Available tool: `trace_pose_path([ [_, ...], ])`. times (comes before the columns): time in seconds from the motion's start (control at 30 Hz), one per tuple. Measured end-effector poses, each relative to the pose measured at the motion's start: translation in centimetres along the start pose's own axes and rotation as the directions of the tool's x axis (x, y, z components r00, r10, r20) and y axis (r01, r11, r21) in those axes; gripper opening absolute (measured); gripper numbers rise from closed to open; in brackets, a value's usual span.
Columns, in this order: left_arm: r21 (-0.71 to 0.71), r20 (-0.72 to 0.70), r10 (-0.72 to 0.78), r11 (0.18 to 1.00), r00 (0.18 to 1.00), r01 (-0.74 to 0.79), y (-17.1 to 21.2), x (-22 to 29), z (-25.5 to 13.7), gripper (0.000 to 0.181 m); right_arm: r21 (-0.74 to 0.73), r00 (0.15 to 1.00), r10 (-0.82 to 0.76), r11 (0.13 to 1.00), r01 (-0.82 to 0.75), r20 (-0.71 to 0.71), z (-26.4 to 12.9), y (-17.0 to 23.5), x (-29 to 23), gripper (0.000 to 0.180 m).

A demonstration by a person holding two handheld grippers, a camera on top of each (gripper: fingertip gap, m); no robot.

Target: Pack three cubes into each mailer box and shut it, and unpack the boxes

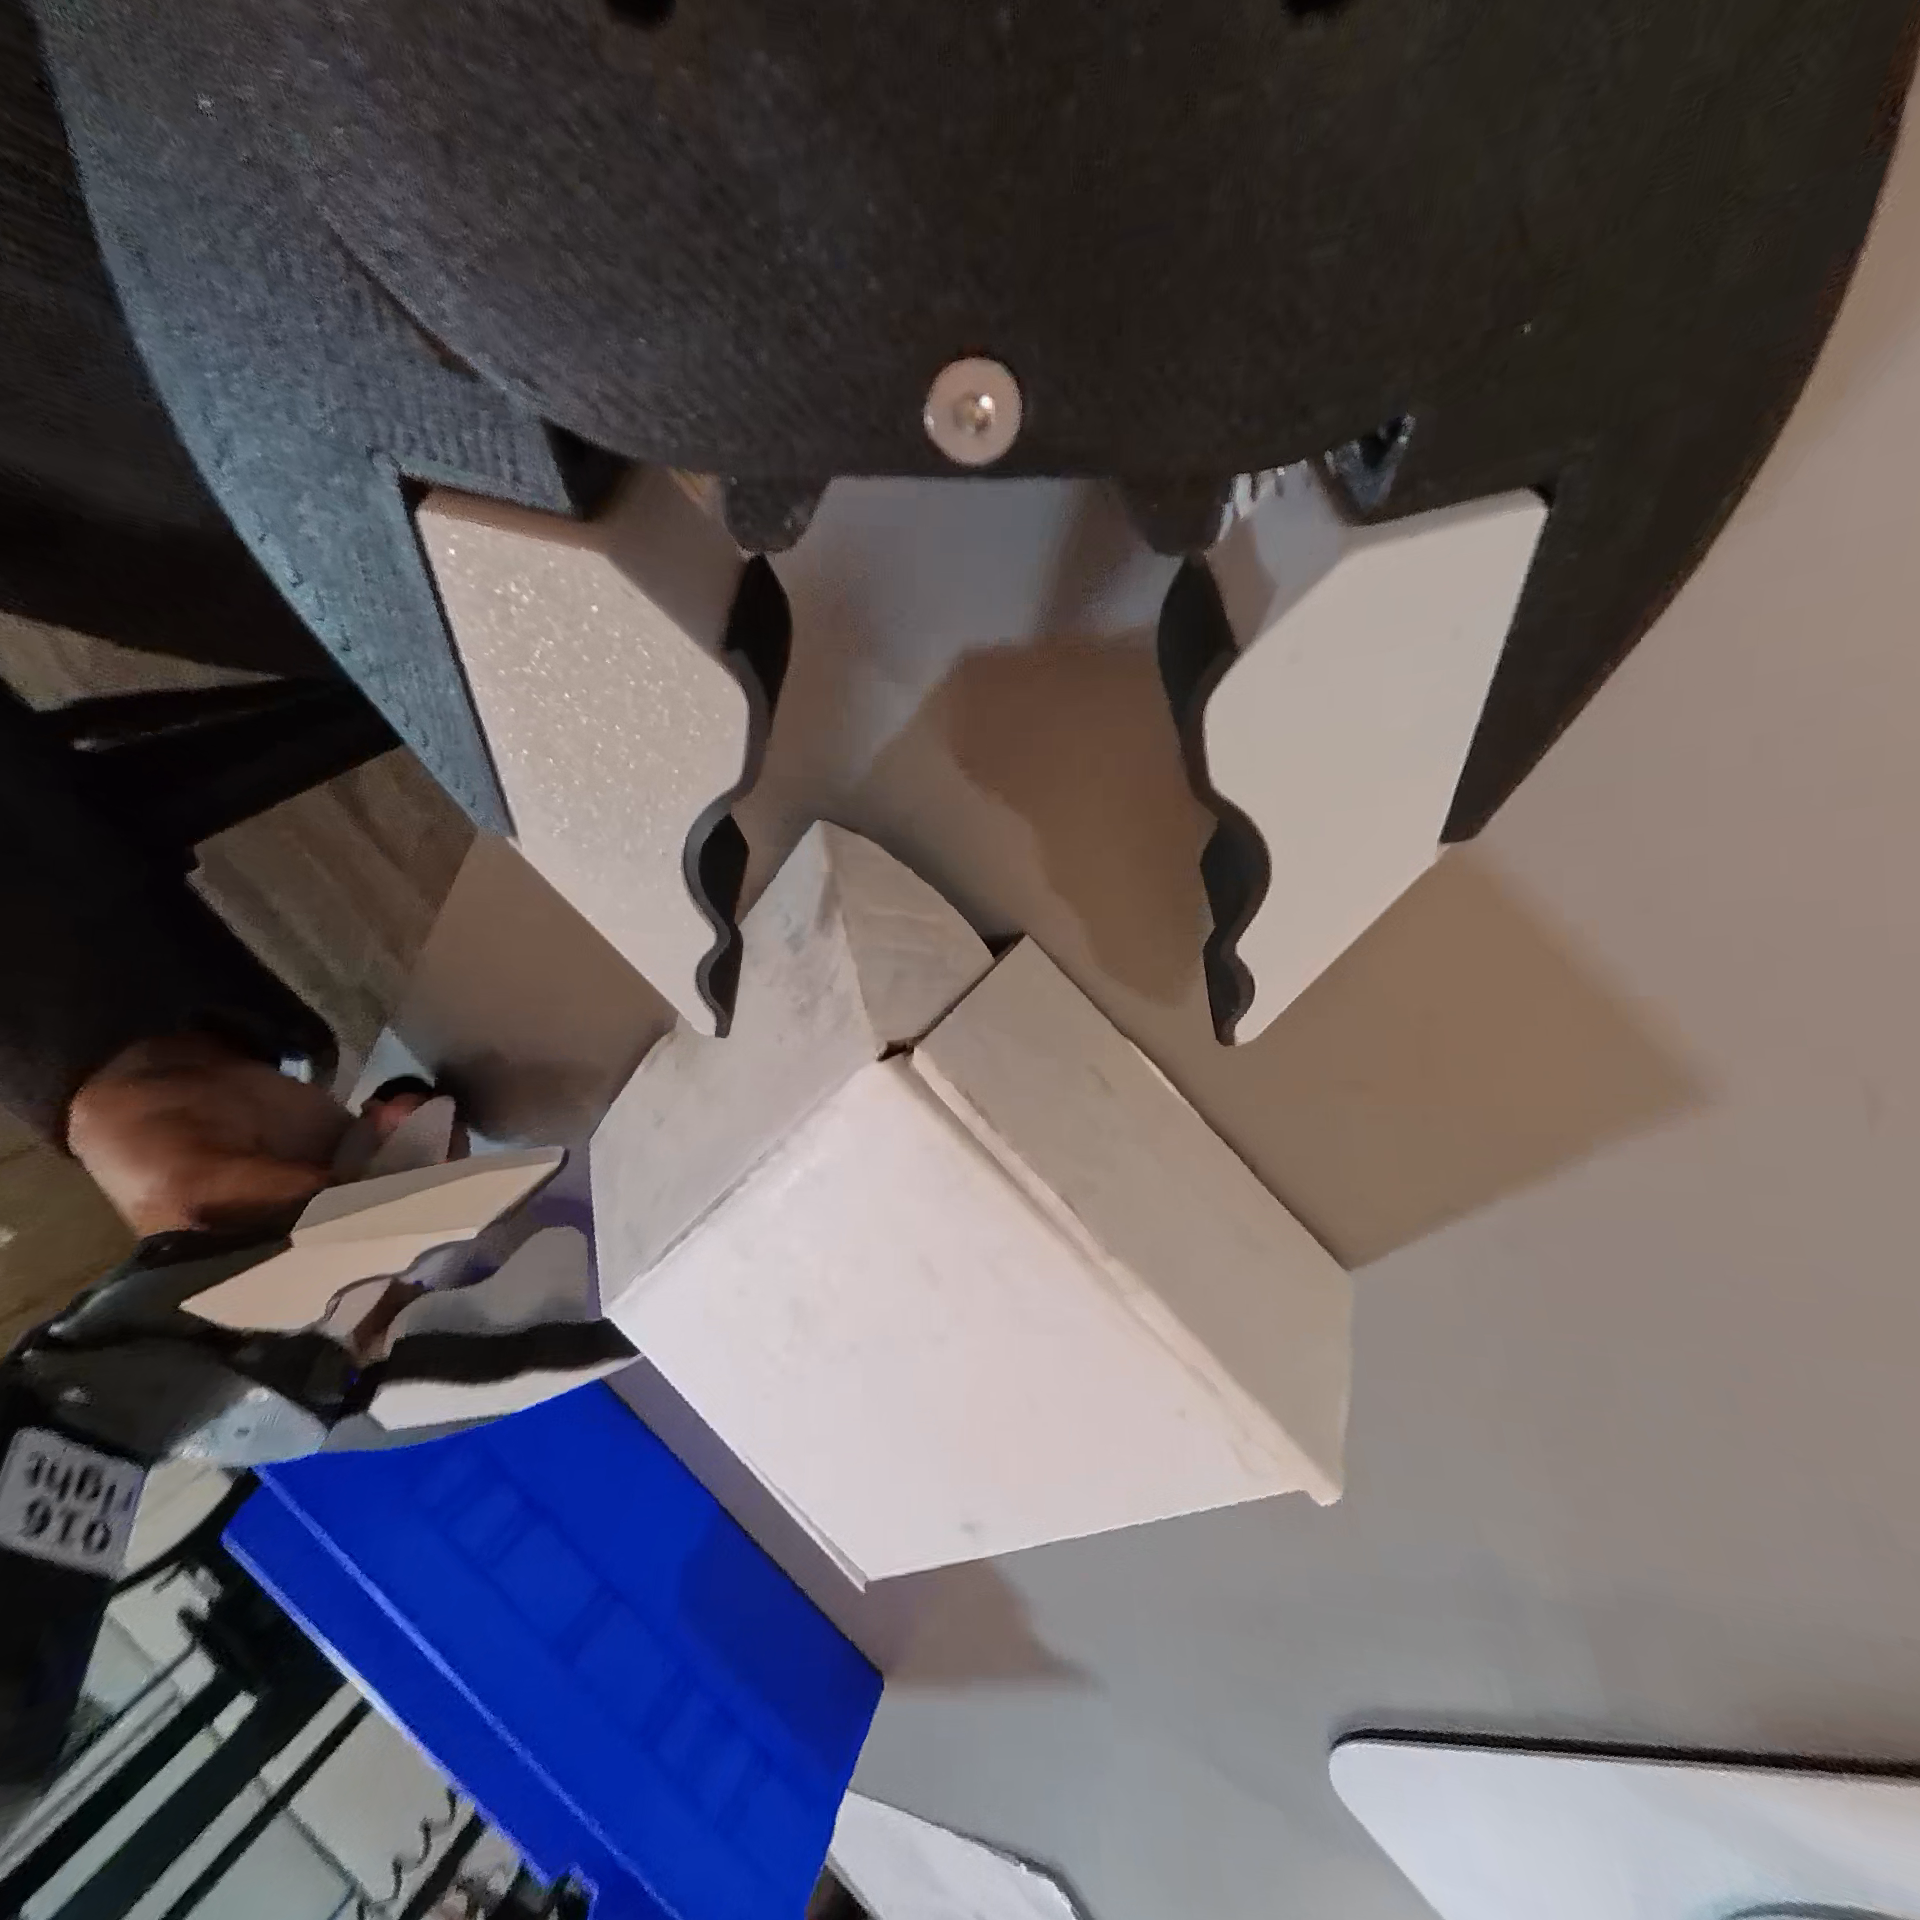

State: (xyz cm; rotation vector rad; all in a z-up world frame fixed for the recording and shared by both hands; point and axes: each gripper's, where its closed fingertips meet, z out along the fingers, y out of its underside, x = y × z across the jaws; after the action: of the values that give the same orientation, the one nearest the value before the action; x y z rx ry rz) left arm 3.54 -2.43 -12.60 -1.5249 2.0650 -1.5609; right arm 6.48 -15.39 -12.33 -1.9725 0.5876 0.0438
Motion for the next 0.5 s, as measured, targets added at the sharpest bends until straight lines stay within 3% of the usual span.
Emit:
trace_pose_path([
  [0.2,-0.112,-0.023,0.100,0.989,0.995,-0.102,1.0,0.8,1.4,0.078,-0.080,0.996,-0.082,0.993,0.084,0.027,1.4,0.6,-0.4,0.060],
  [0.5,-0.127,0.043,0.188,0.975,0.981,-0.182,1.2,0.7,1.6,0.067,-0.094,0.990,-0.139,0.986,0.138,-0.010,1.2,0.9,-0.3,0.050],
])
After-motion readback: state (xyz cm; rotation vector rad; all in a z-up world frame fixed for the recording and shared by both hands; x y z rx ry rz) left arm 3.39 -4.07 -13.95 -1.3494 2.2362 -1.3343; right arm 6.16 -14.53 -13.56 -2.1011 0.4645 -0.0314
